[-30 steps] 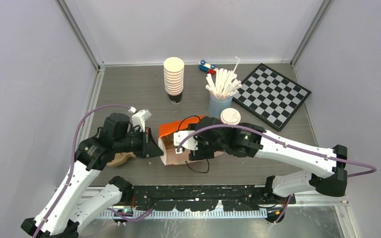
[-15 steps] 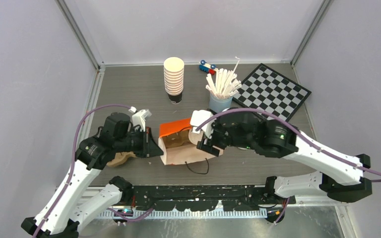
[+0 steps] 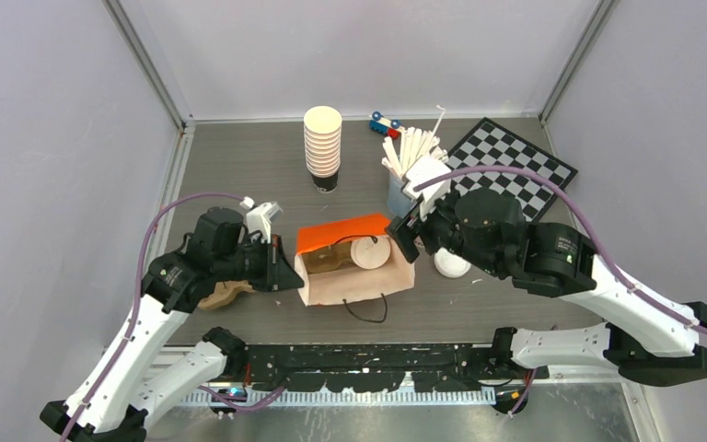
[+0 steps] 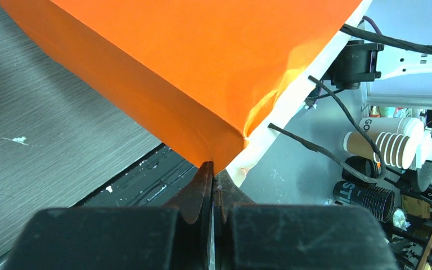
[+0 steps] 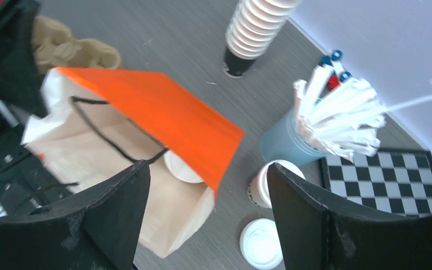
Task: Pack the takeout coffee
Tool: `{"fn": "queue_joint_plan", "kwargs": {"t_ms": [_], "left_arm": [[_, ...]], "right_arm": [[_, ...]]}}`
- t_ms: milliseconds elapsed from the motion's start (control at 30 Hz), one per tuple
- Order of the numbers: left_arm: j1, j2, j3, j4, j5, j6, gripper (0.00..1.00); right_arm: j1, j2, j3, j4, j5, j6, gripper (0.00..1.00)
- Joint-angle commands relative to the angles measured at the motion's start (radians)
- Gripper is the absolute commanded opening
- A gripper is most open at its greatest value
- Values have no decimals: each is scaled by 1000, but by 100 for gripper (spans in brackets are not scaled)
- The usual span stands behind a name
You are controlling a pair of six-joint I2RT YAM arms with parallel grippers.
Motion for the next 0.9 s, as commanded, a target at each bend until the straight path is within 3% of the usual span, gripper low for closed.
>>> {"fn": "queue_joint_plan", "kwargs": {"t_ms": [0, 200, 500, 867], "left_arm": [[3, 4, 53, 19, -6, 15, 0], [2, 11, 73, -8, 4, 29, 0], [2, 13, 88, -48, 39, 39, 0], [3, 10, 98, -86, 56, 56, 0]], "right_arm": [[-108, -10, -7, 30, 79, 70, 80], [-400, -11, -92, 41, -38, 116, 83], [-725, -32, -415, 330, -294, 136, 99], [-808, 39, -637, 612, -467, 108, 99]]}}
